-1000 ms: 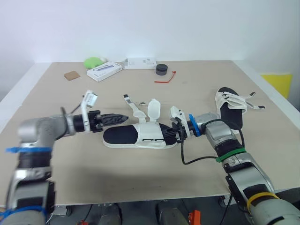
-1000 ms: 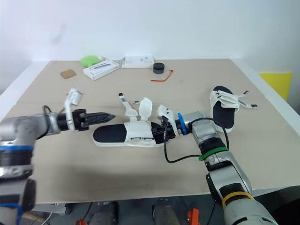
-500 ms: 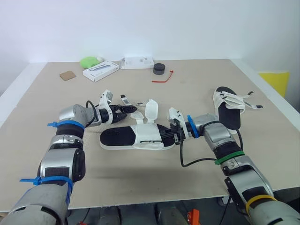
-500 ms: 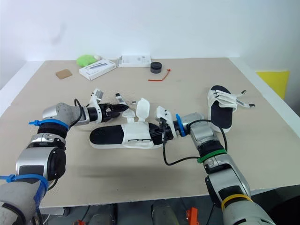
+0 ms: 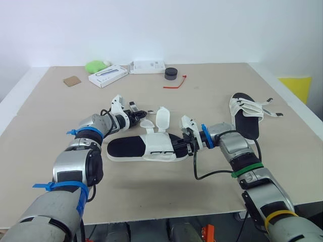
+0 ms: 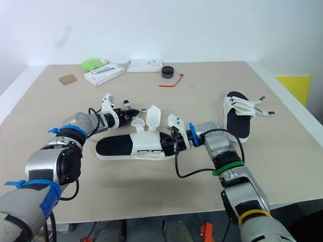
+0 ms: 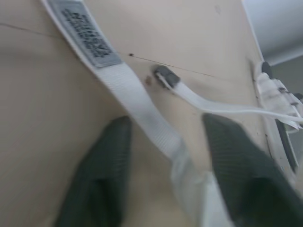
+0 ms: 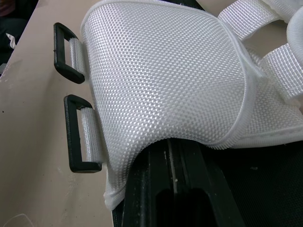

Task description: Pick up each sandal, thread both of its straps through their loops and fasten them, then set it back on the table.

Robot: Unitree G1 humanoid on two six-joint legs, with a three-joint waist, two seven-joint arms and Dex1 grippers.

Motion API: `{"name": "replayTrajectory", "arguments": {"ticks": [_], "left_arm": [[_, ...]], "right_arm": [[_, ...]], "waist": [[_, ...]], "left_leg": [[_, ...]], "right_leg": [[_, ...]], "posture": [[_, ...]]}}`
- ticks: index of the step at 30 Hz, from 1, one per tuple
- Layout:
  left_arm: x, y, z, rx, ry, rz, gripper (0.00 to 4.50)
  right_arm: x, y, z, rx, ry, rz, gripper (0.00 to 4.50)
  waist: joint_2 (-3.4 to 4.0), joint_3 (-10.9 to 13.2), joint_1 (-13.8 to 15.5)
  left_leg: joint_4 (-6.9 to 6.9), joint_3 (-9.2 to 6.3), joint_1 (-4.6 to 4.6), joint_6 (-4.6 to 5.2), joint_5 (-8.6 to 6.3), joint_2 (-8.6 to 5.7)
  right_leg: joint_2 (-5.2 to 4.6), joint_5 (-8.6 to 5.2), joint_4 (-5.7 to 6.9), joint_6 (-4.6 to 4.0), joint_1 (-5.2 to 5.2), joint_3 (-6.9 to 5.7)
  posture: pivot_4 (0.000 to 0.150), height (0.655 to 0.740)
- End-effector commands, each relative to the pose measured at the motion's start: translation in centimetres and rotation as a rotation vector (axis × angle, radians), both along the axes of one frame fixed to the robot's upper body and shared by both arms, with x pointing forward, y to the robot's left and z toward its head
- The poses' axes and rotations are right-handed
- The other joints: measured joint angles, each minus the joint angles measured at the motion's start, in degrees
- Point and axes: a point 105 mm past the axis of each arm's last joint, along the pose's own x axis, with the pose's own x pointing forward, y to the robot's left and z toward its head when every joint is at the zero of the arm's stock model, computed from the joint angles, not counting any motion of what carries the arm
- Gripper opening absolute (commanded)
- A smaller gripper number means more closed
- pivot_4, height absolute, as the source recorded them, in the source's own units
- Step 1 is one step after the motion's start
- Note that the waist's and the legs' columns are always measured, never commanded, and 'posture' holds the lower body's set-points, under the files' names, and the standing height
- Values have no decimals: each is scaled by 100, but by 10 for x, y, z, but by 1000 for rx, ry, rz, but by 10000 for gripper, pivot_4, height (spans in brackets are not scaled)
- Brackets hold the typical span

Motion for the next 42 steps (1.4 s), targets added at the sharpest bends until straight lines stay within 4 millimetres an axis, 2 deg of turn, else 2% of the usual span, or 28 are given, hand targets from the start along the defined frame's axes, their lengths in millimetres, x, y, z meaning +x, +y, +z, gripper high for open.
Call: {"name": "replayTrajectory", "arguments": {"ticks": [1, 2, 3, 7, 11, 13, 15, 18, 21, 25, 28, 31, 36, 37, 39, 40, 41, 42], "left_arm": [[9, 3, 25, -23, -68, 27, 7324], [9, 5, 26, -26, -70, 31, 2277], [9, 6, 27, -29, -72, 36, 386], [10, 13, 43, -40, -137, 25, 386], [4, 10, 82, -64, -340, -39, 386], [-7, 7, 106, -36, -509, -64, 386], [-29, 2, 127, 56, -736, -98, 386], [-64, -9, 136, 200, -996, -171, 386], [-108, -24, 123, 344, -1231, -367, 386], [-139, -33, 94, 529, -1405, -564, 386], [-163, -32, 59, 732, -1604, -790, 386], [-167, -22, 36, 868, -1737, -896, 386], [-172, -12, 25, 954, -1899, -979, 386], [-172, -10, 22, 974, -1933, -987, 4328], [-168, -8, 24, 983, -1947, -953, 7776], [-166, -7, 25, 982, -1948, -928, 12369], [-163, -7, 28, 972, -1922, -893, 13906], [-161, -6, 30, 966, -1905, -872, 17502]], "right_arm": [[-7, -4, -32, -100, 80, -24, 0], [-7, -4, -32, -100, 80, -24, 0], [-7, -4, -32, -100, 80, -25, 0], [-7, -4, -31, -90, 77, -33, 0], [-7, -2, -30, -78, 76, -37, 0], [-7, -2, -30, -74, 75, -37, 0], [-7, -1, -29, -67, 76, -39, 0], [-7, 0, -29, -59, 78, -41, 0], [-9, 1, -30, -58, 83, -41, 0], [-11, 1, -33, -58, 91, -39, 0], [-13, 0, -34, -58, 98, -38, 0], [-13, 0, -34, -59, 99, -38, 0], [-13, 0, -33, -64, 98, -35, 0], [-13, 0, -33, -65, 98, -35, 0], [-13, 0, -33, -65, 98, -33, 0], [-13, 0, -33, -65, 98, -33, 0], [-14, 0, -33, -66, 98, -32, 0], [-14, -1, -33, -66, 98, -32, 0]], "waist": [[-1, 1, -2], [-1, 1, -2], [-1, 1, -2], [-4, 3, -2], [-10, 7, -6], [-9, 7, -13], [-9, 7, -21], [-9, 8, -30], [-7, 7, -35], [-7, 5, -28], [-4, 3, -29], [-2, 1, -27], [-1, 0, -26], [-1, 1, -27], [0, 0, -26], [0, 0, -26], [0, 0, -26], [0, 0, -26]], "left_leg": [[-2, 0, 0, 0, 0, 0], [-4, 0, 0, 0, 0, 0], [-5, 0, 0, 0, 0, 0], [-5, 0, 0, -1, -1, 0], [-9, 0, -1, -3, 0, 1], [-15, 0, 0, -9, 5, 5], [-20, 1, 3, -18, 10, 8], [-24, 3, 5, -33, 11, 16], [-24, 6, 7, -37, 11, 18], [-21, 7, 10, -39, 10, 18], [-18, 12, 10, -48, 4, 18], [-20, 23, 10, -46, 4, 19], [-21, 32, 5, -43, 1, 27], [-22, 34, 5, -43, 1, 29], [-23, 36, 5, -42, 0, 30], [-23, 37, 5, -41, 0, 31], [-24, 37, 5, -41, 0, 32], [-23, 37, 4, -40, 0, 33]], "right_leg": [[0, 0, 0, 0, -2, 0], [1, 0, 0, 0, -2, 0], [1, 0, 0, 0, -3, 0], [1, -1, 0, -1, -3, 0], [1, 0, 0, 0, -4, 0], [2, 3, 0, 5, -5, 2], [4, 4, 0, 8, -5, 3], [14, 3, 0, 6, -4, 8], [14, -8, -1, -14, -4, 13], [13, -12, -2, -22, -2, 16], [11, -12, -7, -23, -5, 23], [7, -13, -14, -26, -7, 29], [8, -14, -17, -27, -14, 35], [9, -14, -17, -28, -15, 35], [9, -14, -17, -28, -17, 36], [9, -14, -17, -28, -17, 36], [10, -14, -17, -28, -17, 36], [11, -14, -17, -28, -17, 36]], "posture": [[1500, 7400], [1500, 7400], [1500, 7400], [1500, 7400], [1500, 7400], [1500, 7400], [1500, 7400], [1500, 7400], [1500, 7400], [1500, 7400], [1500, 7400], [1500, 7400], [1500, 7400], [1500, 7400], [1500, 7400], [1500, 7400], [1500, 7400], [1500, 7400]]}}
